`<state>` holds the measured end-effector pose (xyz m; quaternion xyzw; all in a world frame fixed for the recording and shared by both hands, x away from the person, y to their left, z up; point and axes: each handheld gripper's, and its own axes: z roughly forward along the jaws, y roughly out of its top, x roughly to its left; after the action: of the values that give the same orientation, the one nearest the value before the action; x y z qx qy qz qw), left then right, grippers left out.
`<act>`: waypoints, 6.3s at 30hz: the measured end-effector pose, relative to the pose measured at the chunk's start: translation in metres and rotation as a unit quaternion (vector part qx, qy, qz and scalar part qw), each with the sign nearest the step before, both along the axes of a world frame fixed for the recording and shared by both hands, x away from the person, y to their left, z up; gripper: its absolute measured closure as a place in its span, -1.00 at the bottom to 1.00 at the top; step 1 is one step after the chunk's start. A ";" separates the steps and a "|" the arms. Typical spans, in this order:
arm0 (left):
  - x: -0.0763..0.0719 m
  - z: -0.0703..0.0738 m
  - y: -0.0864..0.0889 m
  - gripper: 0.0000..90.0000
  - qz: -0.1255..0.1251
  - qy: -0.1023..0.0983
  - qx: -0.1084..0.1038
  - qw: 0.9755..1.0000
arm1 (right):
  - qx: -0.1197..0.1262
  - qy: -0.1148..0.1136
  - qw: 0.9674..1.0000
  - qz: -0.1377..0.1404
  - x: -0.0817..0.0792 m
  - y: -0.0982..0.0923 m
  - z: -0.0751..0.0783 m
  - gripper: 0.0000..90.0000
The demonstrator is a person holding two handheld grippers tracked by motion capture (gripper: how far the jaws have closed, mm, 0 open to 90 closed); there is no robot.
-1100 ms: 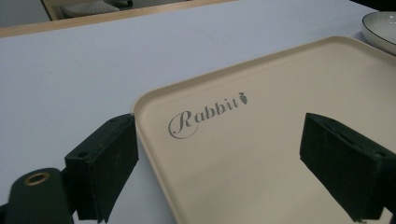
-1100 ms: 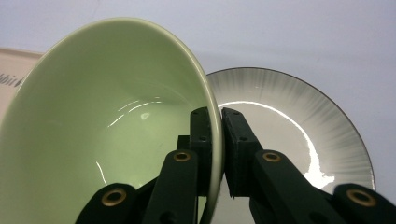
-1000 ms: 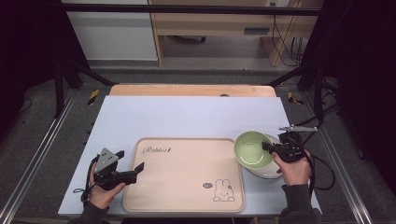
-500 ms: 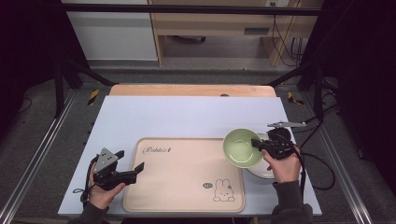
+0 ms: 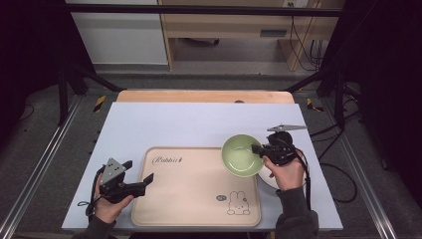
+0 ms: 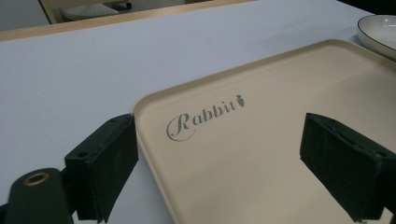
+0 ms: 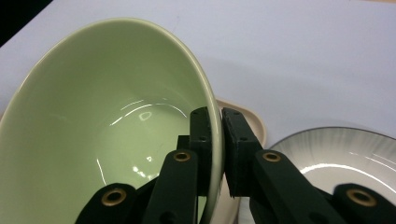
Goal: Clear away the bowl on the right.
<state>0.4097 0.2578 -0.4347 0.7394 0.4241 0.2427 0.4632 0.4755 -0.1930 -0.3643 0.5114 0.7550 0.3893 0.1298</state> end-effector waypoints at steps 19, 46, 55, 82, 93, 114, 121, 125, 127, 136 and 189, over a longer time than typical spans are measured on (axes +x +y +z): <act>0.000 0.000 0.001 -0.75 -0.003 -0.001 0.000 1.000 | 0.001 -0.004 0.999 0.044 0.010 0.043 0.004 0.86; -0.001 0.002 0.001 -0.75 -0.006 -0.002 -0.001 1.000 | 0.003 0.013 0.997 0.081 0.014 0.085 -0.010 0.86; -0.001 0.002 0.001 -0.75 -0.007 -0.003 -0.001 1.000 | -0.006 0.028 0.995 0.092 0.016 0.099 -0.022 0.86; -0.001 0.002 0.001 -0.75 -0.009 -0.003 0.000 1.000 | -0.027 0.068 0.993 0.094 0.026 0.122 -0.054 0.86; -0.001 0.002 0.001 -0.75 -0.009 -0.003 0.000 1.000 | -0.035 0.080 0.992 0.089 0.029 0.124 -0.066 0.86; -0.001 0.002 0.001 -0.74 -0.010 -0.003 0.000 1.000 | -0.036 0.090 0.991 0.087 0.034 0.126 -0.073 0.86; -0.001 0.001 0.001 -0.74 -0.010 -0.001 0.001 1.000 | -0.042 0.091 0.991 0.089 0.036 0.126 -0.075 0.87; -0.001 0.001 0.001 -0.74 -0.010 -0.001 0.000 1.000 | -0.039 0.094 0.991 0.089 0.037 0.126 -0.076 0.87; -0.001 0.001 0.001 -0.74 -0.010 -0.001 0.000 1.000 | -0.041 0.094 0.991 0.091 0.038 0.125 -0.076 0.87; -0.001 0.001 0.000 -0.74 -0.010 0.000 0.000 1.000 | -0.045 0.096 0.990 0.096 0.040 0.124 -0.079 0.85; 0.002 -0.001 0.007 -0.75 0.002 0.003 -0.005 1.000 | 0.010 -0.175 0.982 0.062 -0.040 0.012 -0.045 -0.66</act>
<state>0.4113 0.2648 -0.4354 0.7372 0.4278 0.2391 0.4652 0.4350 -0.1814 -0.4092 0.3884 0.7469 0.4881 0.2304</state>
